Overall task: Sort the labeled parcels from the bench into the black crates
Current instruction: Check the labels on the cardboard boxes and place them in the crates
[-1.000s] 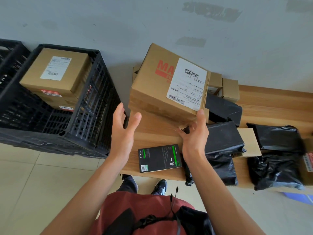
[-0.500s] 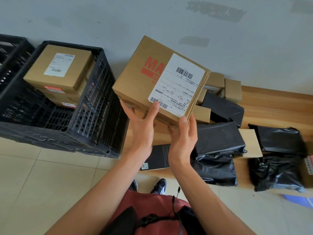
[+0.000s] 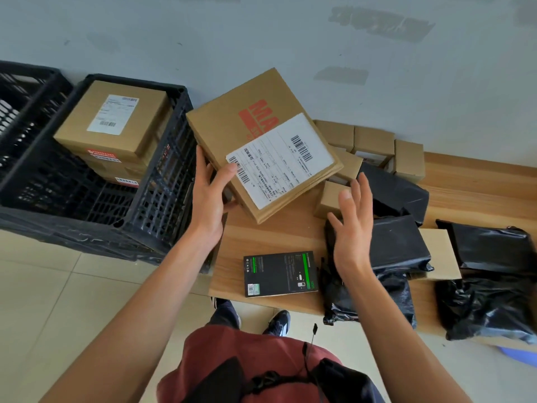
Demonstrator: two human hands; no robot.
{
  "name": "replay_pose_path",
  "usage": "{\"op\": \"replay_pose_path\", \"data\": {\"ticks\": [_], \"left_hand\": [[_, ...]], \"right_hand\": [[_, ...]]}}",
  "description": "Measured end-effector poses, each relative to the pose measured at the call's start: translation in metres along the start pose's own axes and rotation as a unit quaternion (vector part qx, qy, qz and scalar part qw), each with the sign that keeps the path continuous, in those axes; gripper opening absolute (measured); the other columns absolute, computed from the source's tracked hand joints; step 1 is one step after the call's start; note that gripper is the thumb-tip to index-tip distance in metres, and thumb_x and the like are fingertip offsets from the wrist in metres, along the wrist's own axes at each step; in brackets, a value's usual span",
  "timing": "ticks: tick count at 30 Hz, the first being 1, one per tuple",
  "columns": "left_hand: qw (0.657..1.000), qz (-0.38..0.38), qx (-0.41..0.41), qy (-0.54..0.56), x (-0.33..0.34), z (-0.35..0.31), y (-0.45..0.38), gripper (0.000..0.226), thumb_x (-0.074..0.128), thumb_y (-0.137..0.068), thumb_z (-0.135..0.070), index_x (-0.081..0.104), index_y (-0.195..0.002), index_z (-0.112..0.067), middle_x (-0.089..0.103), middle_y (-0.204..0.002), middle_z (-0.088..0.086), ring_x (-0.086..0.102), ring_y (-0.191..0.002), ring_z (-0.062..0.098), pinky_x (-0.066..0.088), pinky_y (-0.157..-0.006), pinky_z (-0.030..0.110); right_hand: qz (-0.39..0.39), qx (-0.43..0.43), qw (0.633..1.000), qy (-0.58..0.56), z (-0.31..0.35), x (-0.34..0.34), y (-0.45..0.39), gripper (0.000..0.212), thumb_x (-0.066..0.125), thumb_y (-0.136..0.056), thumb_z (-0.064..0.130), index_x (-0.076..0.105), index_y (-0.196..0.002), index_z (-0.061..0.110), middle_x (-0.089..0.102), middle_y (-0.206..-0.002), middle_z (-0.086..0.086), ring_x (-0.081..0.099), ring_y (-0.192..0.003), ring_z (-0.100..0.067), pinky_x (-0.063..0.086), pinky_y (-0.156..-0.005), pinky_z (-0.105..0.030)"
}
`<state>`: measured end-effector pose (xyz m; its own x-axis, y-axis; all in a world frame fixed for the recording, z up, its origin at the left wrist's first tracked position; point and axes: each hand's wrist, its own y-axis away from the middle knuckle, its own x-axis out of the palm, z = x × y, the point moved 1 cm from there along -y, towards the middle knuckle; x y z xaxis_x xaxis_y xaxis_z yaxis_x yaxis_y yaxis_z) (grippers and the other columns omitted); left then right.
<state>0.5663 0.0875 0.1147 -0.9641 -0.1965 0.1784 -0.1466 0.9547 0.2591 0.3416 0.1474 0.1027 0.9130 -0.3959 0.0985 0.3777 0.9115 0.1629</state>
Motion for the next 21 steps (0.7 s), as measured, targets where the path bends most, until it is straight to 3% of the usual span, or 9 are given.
{"op": "replay_pose_path", "data": {"ticks": [4,8,10,13,16,21], "left_hand": [[0.998,0.042,-0.025,-0.044,-0.007,-0.008,-0.008,0.088,0.066,-0.082,-0.052,0.026,-0.159,-0.046,0.065,-0.136,-0.01,0.06,-0.128,0.021,0.054,-0.074,0.039],[0.992,0.106,-0.04,-0.063,-0.008,-0.017,-0.009,0.085,0.064,-0.075,-0.061,0.037,-0.154,-0.046,0.07,-0.127,-0.013,0.068,-0.113,0.011,0.057,-0.07,0.031],[0.989,0.127,-0.044,-0.066,-0.01,-0.02,-0.011,0.071,0.061,-0.082,-0.055,0.043,-0.151,-0.045,0.072,-0.127,-0.012,0.069,-0.114,0.013,0.059,-0.086,0.043],[0.984,0.153,-0.056,-0.071,-0.022,-0.024,-0.018,0.072,0.062,-0.082,-0.056,0.046,-0.15,-0.038,0.069,-0.135,-0.004,0.064,-0.126,0.025,0.04,-0.112,0.064],[0.976,0.185,-0.067,-0.098,-0.032,-0.03,-0.022,0.079,0.062,-0.08,-0.057,0.043,-0.153,-0.037,0.067,-0.138,-0.003,0.06,-0.131,0.028,0.033,-0.116,0.067],[0.95,0.261,-0.08,-0.151,-0.036,-0.032,-0.024,0.087,0.065,-0.076,-0.057,0.035,-0.157,-0.043,0.064,-0.142,-0.008,0.057,-0.134,0.022,0.04,-0.113,0.062]], "right_hand": [[0.073,0.029,0.996,0.03,0.001,-0.008,-0.014,0.076,0.06,-0.09,0.072,0.038,-0.157,0.045,0.047,-0.15,0.03,0.046,-0.134,0.013,0.039,-0.119,-0.057],[0.16,0.059,0.985,0.02,0.0,-0.006,-0.012,0.086,0.06,-0.078,0.085,0.047,-0.152,0.044,0.055,-0.152,0.015,0.05,-0.141,-0.009,0.043,-0.113,-0.057],[0.189,0.071,0.979,0.012,0.004,-0.005,-0.007,0.082,0.062,-0.071,0.09,0.057,-0.141,0.049,0.061,-0.146,0.011,0.056,-0.135,-0.013,0.049,-0.103,-0.046],[0.21,0.088,0.974,0.017,0.005,-0.007,-0.003,0.096,0.061,-0.064,0.095,0.052,-0.145,0.047,0.062,-0.144,0.016,0.059,-0.132,-0.009,0.048,-0.101,-0.044],[0.255,0.091,0.962,0.041,0.005,-0.008,-0.003,0.112,0.059,-0.067,0.095,0.038,-0.158,0.033,0.061,-0.145,0.016,0.057,-0.134,-0.007,0.044,-0.11,-0.05],[0.302,0.116,0.946,0.011,0.001,-0.008,-0.005,0.095,0.063,-0.087,0.074,0.03,-0.162,0.027,0.053,-0.156,-0.004,0.051,-0.143,-0.029,0.038,-0.115,-0.064]]}}
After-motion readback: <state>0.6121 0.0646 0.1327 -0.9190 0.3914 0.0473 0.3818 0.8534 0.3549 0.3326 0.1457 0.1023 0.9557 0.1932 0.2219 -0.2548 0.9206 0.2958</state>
